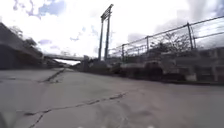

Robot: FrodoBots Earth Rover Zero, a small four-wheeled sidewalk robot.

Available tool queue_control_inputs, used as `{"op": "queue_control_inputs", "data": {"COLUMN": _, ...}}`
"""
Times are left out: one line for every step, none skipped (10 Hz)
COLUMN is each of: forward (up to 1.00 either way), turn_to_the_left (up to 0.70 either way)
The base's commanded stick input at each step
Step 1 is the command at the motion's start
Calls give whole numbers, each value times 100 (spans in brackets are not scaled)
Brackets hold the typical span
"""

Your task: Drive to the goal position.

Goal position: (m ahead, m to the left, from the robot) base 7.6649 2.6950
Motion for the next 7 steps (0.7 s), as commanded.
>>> {"op": "queue_control_inputs", "data": {"forward": 70, "turn_to_the_left": 0}}
{"op": "queue_control_inputs", "data": {"forward": 70, "turn_to_the_left": 0}}
{"op": "queue_control_inputs", "data": {"forward": 70, "turn_to_the_left": 0}}
{"op": "queue_control_inputs", "data": {"forward": 70, "turn_to_the_left": 0}}
{"op": "queue_control_inputs", "data": {"forward": 70, "turn_to_the_left": 0}}
{"op": "queue_control_inputs", "data": {"forward": 70, "turn_to_the_left": 0}}
{"op": "queue_control_inputs", "data": {"forward": 70, "turn_to_the_left": 0}}
